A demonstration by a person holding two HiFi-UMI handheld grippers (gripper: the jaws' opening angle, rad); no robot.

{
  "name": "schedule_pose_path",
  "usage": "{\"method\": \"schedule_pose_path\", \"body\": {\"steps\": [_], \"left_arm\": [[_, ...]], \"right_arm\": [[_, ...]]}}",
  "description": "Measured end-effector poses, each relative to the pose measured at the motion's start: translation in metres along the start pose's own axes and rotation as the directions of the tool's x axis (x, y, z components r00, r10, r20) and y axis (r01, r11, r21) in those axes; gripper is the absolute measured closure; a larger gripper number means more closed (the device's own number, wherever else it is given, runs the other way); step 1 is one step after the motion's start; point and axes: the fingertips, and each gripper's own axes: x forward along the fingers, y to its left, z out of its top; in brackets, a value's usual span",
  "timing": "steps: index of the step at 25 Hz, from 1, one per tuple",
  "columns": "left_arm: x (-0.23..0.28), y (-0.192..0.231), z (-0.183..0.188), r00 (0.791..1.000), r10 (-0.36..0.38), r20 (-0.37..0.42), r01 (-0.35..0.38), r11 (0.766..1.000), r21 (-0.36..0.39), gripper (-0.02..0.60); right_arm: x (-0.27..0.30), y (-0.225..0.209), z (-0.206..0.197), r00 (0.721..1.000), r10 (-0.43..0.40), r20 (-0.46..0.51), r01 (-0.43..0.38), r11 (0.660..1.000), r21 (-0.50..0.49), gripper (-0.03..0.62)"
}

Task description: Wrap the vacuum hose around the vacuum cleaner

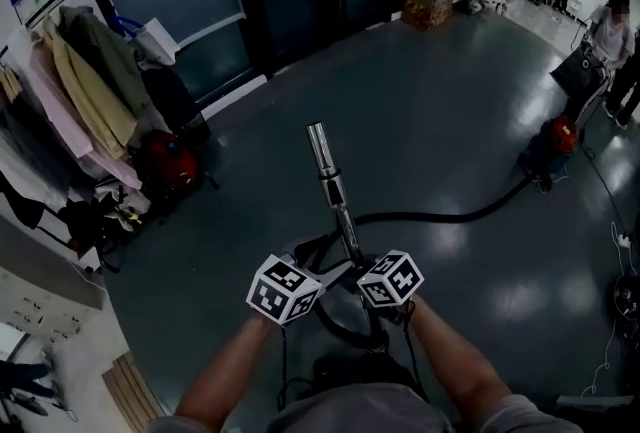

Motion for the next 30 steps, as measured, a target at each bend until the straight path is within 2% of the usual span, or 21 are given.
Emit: {"method": "schedule_pose_path", "body": {"steps": [4,7,10,13,16,18,20,22,24,26,28,30], "left_arm": [[-0.006,0.007,0.033,0.996,0.084,-0.02,-0.08,0.984,0.162,0.311],[-0.007,0.001,0.06,0.991,0.127,-0.047,-0.107,0.946,0.305,0.311],[-0.004,-0.005,0.075,0.982,0.176,-0.074,-0.131,0.903,0.408,0.311],[0.006,-0.012,0.081,0.974,0.195,-0.114,-0.115,0.862,0.494,0.311],[0.016,-0.008,0.082,0.963,0.202,-0.179,-0.068,0.823,0.563,0.311],[0.023,-0.003,0.079,0.947,0.203,-0.248,-0.003,0.779,0.627,0.311],[0.03,0.002,0.072,0.92,0.189,-0.343,0.106,0.722,0.683,0.311],[0.038,0.006,0.063,0.881,0.154,-0.447,0.239,0.67,0.703,0.311],[0.045,0.013,0.048,0.827,0.115,-0.55,0.377,0.613,0.694,0.311],[0.051,0.024,0.027,0.76,0.085,-0.645,0.5,0.557,0.663,0.311],[0.056,0.042,0.009,0.699,0.063,-0.712,0.589,0.514,0.623,0.311],[0.061,0.06,-0.003,0.656,0.036,-0.754,0.652,0.477,0.59,0.311]], "right_arm": [[-0.014,-0.024,0.007,0.998,0.035,-0.051,-0.036,0.999,-0.02,0.528],[-0.021,-0.035,0.011,0.992,0.068,-0.106,-0.072,0.997,-0.038,0.528],[-0.023,-0.045,0.01,0.979,0.093,-0.179,-0.105,0.993,-0.056,0.528],[-0.024,-0.053,0.004,0.957,0.12,-0.264,-0.143,0.987,-0.071,0.528],[-0.022,-0.055,-0.002,0.926,0.142,-0.349,-0.19,0.976,-0.106,0.528],[-0.02,-0.056,-0.01,0.9,0.152,-0.408,-0.223,0.966,-0.131,0.528],[-0.017,-0.059,-0.018,0.873,0.151,-0.464,-0.247,0.957,-0.153,0.528],[-0.011,-0.064,-0.02,0.849,0.138,-0.51,-0.259,0.95,-0.173,0.528],[-0.001,-0.071,-0.019,0.831,0.117,-0.543,-0.258,0.947,-0.191,0.528],[0.011,-0.076,-0.017,0.817,0.1,-0.568,-0.256,0.945,-0.203,0.528],[0.019,-0.08,-0.01,0.807,0.092,-0.583,-0.256,0.945,-0.205,0.528],[0.025,-0.084,-0.002,0.803,0.086,-0.589,-0.243,0.951,-0.192,0.53]]}}
